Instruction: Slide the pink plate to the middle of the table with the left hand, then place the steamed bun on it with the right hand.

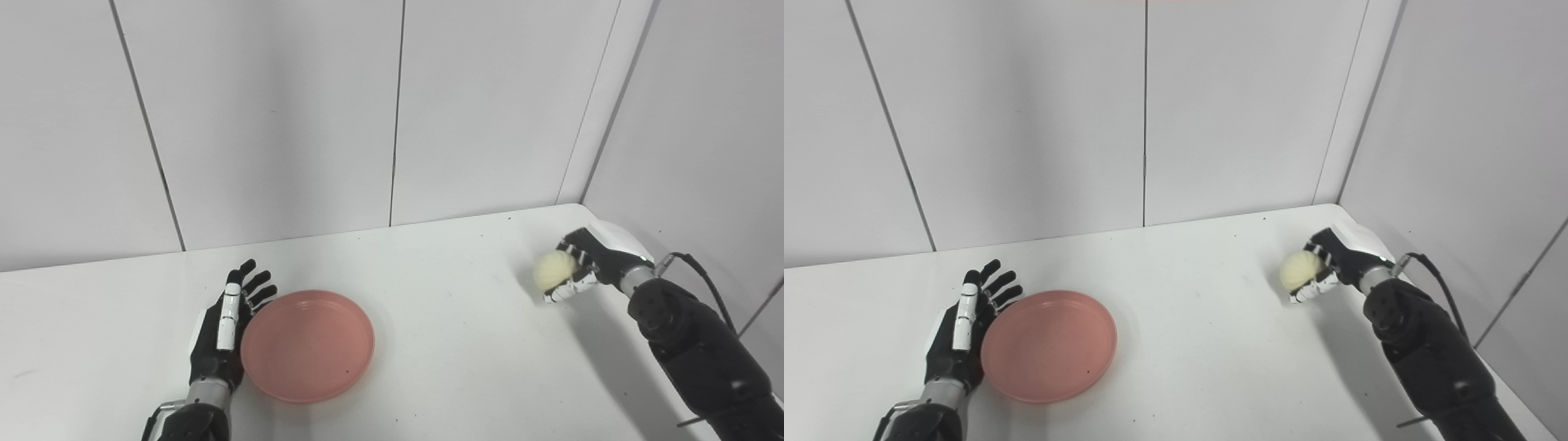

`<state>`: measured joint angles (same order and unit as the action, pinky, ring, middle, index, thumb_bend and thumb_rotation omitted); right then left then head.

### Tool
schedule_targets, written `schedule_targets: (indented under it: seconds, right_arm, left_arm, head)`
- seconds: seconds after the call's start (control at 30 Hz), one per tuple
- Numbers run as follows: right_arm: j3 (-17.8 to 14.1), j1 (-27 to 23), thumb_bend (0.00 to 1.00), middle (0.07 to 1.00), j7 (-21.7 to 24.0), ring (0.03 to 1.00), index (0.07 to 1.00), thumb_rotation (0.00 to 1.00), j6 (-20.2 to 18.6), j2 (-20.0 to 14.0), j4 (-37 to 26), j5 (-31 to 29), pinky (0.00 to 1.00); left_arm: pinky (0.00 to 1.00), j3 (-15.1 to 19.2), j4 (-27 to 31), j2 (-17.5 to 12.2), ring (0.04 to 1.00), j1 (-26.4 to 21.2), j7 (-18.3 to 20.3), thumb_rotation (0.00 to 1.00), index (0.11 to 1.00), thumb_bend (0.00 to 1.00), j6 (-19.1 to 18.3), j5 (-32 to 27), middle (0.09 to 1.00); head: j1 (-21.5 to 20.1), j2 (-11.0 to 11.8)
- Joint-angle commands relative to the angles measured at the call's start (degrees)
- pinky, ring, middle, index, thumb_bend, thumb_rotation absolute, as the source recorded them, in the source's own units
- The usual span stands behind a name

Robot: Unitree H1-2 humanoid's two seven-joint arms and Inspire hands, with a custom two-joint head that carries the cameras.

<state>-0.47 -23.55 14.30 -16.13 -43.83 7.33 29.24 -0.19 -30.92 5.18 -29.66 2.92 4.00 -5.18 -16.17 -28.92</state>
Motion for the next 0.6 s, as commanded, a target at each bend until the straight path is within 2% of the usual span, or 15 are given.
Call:
schedule_targets:
  seconds: [0.0, 0.07, 0.17, 0.33, 0.5, 0.57]
  right_arm:
    - [-1.8, -2.0, 0.52, 0.389, -1.0, 0.264, 0.484, 0.14, 0.1, -0.4, -5.2, -1.2, 0.21]
    - [-1.6, -2.1, 0.52, 0.383, -0.3, 0.256, 0.485, 0.13, -0.3, -0.3, -7.9, -1.5, 0.2]
    - [-1.0, -3.2, 0.52, 0.368, 2.0, 0.245, 0.486, 0.13, -3.9, 1.0, -13.7, -1.6, 0.19]
    - [-0.2, -5.2, 0.52, 0.375, 4.3, 0.248, 0.486, 0.12, -6.5, 3.1, -17.8, -2.1, 0.19]
    - [1.1, -8.1, 0.52, 0.367, 5.1, 0.246, 0.484, 0.13, -4.4, 5.0, -16.0, -3.8, 0.2]
    - [2.8, -9.7, 0.52, 0.37, 4.6, 0.242, 0.484, 0.14, -2.3, 5.9, -14.8, -3.2, 0.19]
  left_arm:
    - [0.76, -0.2, -2.0, 0.4, 0.799, 0.5, 0.0, 0.97, 0.869, 0.58, -1.8, 0.2, 0.839]
    - [0.76, -0.2, -2.5, 0.4, 0.796, 0.3, -0.1, 0.97, 0.869, 0.58, -1.4, 0.3, 0.838]
    - [0.76, -0.3, -2.8, 0.4, 0.797, 0.3, -0.1, 0.97, 0.867, 0.59, -1.0, 0.4, 0.838]
    - [0.76, -0.5, -3.2, 0.7, 0.801, 0.2, -0.2, 0.97, 0.868, 0.58, -0.6, 0.6, 0.841]
    - [0.77, -0.7, -4.3, 1.1, 0.806, -0.2, -0.6, 0.96, 0.865, 0.59, 0.0, 0.7, 0.841]
    - [0.77, -0.8, -4.9, 1.4, 0.807, -0.3, -0.8, 0.95, 0.862, 0.6, 0.4, 1.0, 0.84]
  head:
    - [0.1, 0.0]
    - [0.2, 0.0]
    - [0.3, 0.1]
    - [1.1, 0.3]
    - [2.7, 0.4]
    - [3.7, 0.5]
